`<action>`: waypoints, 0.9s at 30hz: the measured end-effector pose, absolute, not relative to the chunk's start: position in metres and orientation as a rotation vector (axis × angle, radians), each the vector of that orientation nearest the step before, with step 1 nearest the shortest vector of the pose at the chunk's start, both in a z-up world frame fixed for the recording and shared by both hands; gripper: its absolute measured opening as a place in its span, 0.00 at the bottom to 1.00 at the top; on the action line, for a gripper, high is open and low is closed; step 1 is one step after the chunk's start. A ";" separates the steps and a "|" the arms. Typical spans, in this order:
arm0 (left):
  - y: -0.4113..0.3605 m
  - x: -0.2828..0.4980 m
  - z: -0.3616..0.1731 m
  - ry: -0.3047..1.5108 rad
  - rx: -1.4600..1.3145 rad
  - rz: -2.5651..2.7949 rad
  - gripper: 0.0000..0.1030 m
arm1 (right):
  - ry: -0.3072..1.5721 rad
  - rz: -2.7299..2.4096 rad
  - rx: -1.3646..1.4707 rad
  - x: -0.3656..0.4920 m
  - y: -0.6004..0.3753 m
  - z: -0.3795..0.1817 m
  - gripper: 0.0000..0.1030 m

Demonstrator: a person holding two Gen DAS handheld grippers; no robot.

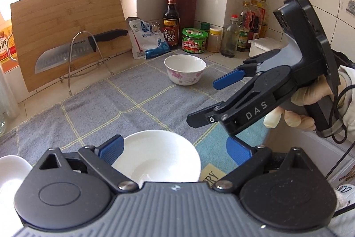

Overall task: Organize plates and bowls
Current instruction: 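Move the right tool to the pink-flowered bowl and grip its rim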

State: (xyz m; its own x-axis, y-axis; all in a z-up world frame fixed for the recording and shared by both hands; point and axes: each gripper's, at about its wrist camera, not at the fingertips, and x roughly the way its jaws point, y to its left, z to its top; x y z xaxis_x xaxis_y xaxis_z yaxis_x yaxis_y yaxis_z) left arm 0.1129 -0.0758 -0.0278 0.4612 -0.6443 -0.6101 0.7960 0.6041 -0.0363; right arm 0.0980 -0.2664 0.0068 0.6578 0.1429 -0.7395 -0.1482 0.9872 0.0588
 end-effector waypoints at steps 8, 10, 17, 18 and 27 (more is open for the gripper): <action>-0.142 0.115 -0.027 0.600 0.281 -0.839 0.95 | 0.825 0.120 -0.027 0.113 -0.344 0.002 1.00; -0.161 0.119 -0.030 0.590 0.282 -0.809 0.95 | 0.822 0.121 -0.040 0.120 -0.363 0.002 1.00; -0.223 0.141 -0.054 0.601 0.234 -0.722 0.98 | 0.829 0.154 -0.111 0.152 -0.418 -0.002 1.00; -0.231 0.143 -0.059 0.603 0.231 -0.712 0.98 | 0.831 0.158 -0.118 0.156 -0.424 -0.003 1.00; -0.289 0.166 -0.092 0.620 0.227 -0.617 0.98 | 0.857 0.246 -0.124 0.196 -0.451 -0.017 1.00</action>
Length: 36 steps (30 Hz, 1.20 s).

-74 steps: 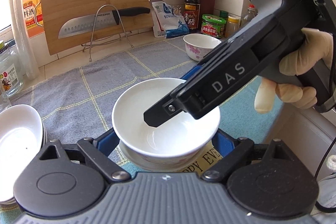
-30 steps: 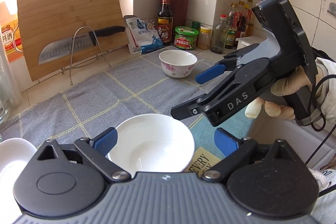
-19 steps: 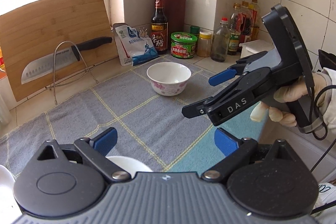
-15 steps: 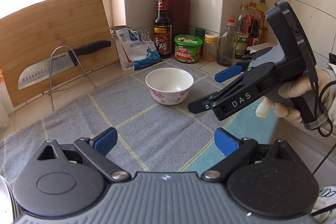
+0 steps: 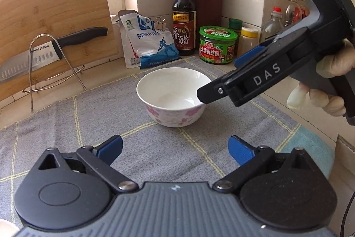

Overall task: Organize plates and bowls
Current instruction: 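Move the right tool to the pink-flowered bowl and grip its rim, then lift the bowl with the right tool and carry it over the placed bowl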

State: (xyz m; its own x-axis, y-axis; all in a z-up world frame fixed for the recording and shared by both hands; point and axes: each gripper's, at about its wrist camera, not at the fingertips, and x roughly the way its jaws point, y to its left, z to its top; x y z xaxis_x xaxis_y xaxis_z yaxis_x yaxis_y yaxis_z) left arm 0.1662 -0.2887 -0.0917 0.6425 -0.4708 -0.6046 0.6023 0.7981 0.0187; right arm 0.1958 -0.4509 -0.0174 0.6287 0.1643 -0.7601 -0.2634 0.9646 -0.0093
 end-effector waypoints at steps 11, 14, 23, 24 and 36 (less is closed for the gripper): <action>-0.323 0.201 -0.114 0.617 0.219 -0.549 0.97 | 0.881 0.391 -0.131 0.242 -0.451 -0.028 0.99; -0.327 0.204 -0.113 0.598 0.230 -0.551 0.97 | 0.897 0.408 -0.120 0.253 -0.451 -0.032 0.93; -0.332 0.212 -0.113 0.578 0.248 -0.548 0.92 | 0.928 0.453 -0.085 0.273 -0.451 -0.038 0.76; -0.332 0.213 -0.113 0.576 0.250 -0.551 0.92 | 0.934 0.456 -0.080 0.275 -0.451 -0.038 0.75; -0.336 0.219 -0.114 0.579 0.249 -0.583 0.86 | 0.974 0.472 -0.033 0.282 -0.458 -0.044 0.65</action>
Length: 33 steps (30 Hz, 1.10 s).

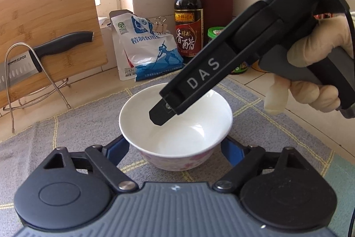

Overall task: Organize plates and bowls
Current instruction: 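Lift the bowl with the right tool and carry it over the placed bowl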

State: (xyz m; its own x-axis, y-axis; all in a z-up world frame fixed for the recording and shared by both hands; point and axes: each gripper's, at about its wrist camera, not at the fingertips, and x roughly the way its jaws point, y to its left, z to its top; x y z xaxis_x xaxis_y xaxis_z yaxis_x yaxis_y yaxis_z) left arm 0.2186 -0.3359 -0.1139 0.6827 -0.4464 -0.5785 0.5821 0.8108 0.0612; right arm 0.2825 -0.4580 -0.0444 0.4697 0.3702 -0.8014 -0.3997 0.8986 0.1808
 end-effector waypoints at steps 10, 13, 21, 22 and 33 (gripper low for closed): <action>-0.334 0.221 -0.113 0.585 0.252 -0.591 0.86 | 0.990 0.471 -0.009 0.284 -0.460 -0.043 0.64; -0.334 0.221 -0.112 0.593 0.255 -0.590 0.86 | 0.991 0.471 0.002 0.283 -0.459 -0.042 0.64; -0.325 0.214 -0.103 0.614 0.261 -0.596 0.86 | 0.986 0.487 0.018 0.271 -0.453 -0.030 0.64; -0.323 0.212 -0.101 0.613 0.267 -0.597 0.86 | 0.986 0.487 0.018 0.269 -0.451 -0.029 0.65; -0.292 0.186 -0.080 0.621 0.272 -0.611 0.86 | 0.977 0.502 0.051 0.243 -0.424 -0.007 0.65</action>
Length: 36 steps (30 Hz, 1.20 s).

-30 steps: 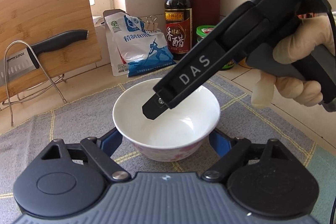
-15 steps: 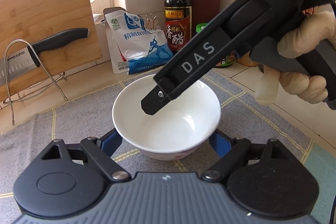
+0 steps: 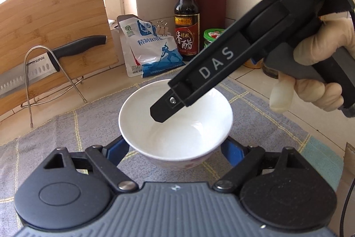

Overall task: Organize plates and bowls
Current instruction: 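Lift the bowl with the right tool and carry it over the placed bowl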

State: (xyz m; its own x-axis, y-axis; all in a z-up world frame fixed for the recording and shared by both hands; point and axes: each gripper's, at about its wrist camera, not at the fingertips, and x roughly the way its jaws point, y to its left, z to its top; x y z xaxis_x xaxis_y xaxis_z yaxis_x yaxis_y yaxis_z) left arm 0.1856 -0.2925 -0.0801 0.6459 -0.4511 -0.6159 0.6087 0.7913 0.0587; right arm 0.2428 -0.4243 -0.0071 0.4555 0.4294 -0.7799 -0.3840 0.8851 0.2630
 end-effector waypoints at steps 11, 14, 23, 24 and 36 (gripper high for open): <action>-0.247 0.150 -0.050 0.597 0.281 -0.615 0.86 | 0.957 0.509 0.036 0.208 -0.375 0.015 0.65; -0.233 0.141 -0.044 0.592 0.281 -0.615 0.86 | 0.951 0.515 0.041 0.199 -0.361 0.020 0.65; -0.190 0.122 -0.031 0.579 0.281 -0.603 0.86 | 0.939 0.526 0.039 0.182 -0.317 0.028 0.65; -0.184 0.120 -0.030 0.578 0.279 -0.601 0.86 | 0.936 0.528 0.038 0.181 -0.312 0.029 0.65; -0.130 0.103 -0.025 0.584 0.264 -0.577 0.86 | 0.946 0.554 0.031 0.170 -0.254 0.028 0.65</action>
State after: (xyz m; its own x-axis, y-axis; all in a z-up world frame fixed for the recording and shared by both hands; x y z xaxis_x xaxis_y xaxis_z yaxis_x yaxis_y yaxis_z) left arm 0.1027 -0.1301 -0.0254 0.6832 -0.4359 -0.5859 0.5809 0.8106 0.0742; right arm 0.1697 -0.2536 0.0281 0.4568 0.4626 -0.7598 -0.4360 0.8609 0.2620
